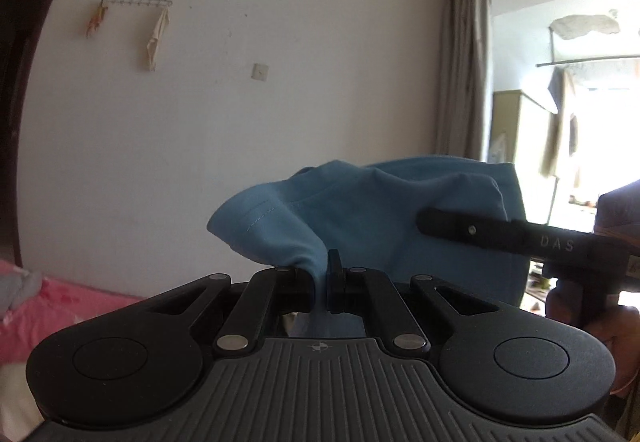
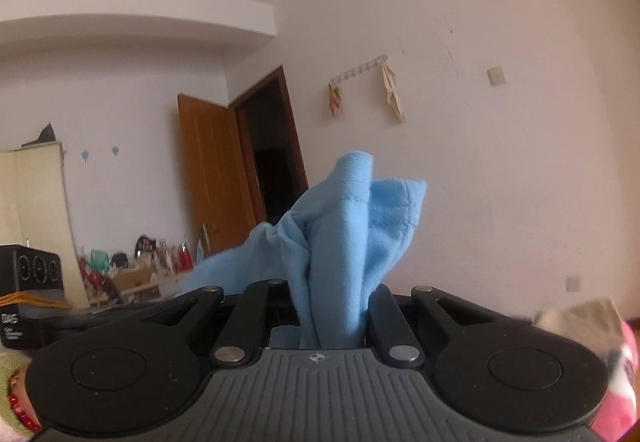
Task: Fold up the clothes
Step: 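Lift the held shirt up off the bedspread with both grippers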
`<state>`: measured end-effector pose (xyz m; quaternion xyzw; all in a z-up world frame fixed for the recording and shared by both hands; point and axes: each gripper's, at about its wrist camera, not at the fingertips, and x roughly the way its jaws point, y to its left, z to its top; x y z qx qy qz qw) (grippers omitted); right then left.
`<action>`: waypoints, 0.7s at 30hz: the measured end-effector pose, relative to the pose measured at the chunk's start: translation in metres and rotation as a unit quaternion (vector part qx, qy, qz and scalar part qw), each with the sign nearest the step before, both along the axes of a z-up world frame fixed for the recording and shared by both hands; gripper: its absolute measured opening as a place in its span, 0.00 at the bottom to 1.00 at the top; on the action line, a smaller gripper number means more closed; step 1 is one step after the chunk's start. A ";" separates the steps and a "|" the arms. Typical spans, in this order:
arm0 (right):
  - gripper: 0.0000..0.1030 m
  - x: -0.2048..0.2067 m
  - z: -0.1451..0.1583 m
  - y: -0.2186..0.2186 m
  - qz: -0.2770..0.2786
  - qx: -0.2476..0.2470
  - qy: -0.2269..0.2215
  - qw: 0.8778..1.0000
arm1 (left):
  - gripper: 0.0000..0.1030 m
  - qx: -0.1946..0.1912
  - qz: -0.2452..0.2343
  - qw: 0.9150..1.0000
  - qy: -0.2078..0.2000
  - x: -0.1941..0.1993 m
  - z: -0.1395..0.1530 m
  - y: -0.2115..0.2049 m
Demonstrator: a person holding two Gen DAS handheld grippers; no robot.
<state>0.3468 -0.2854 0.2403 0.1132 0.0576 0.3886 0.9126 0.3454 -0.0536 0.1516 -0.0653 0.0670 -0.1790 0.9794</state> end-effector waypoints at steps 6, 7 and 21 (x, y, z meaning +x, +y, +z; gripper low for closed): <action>0.09 0.070 0.024 0.004 -0.004 0.061 -0.015 0.998 | 0.02 0.015 0.010 1.000 -0.012 0.045 0.028 -0.003; 0.09 0.077 0.031 0.005 -0.006 0.059 -0.015 0.998 | 0.03 0.020 0.008 1.000 -0.011 0.048 0.035 -0.004; 0.09 0.114 0.148 -0.006 -0.002 -0.003 -0.020 1.000 | 0.03 0.032 0.002 0.999 -0.023 0.053 0.159 -0.006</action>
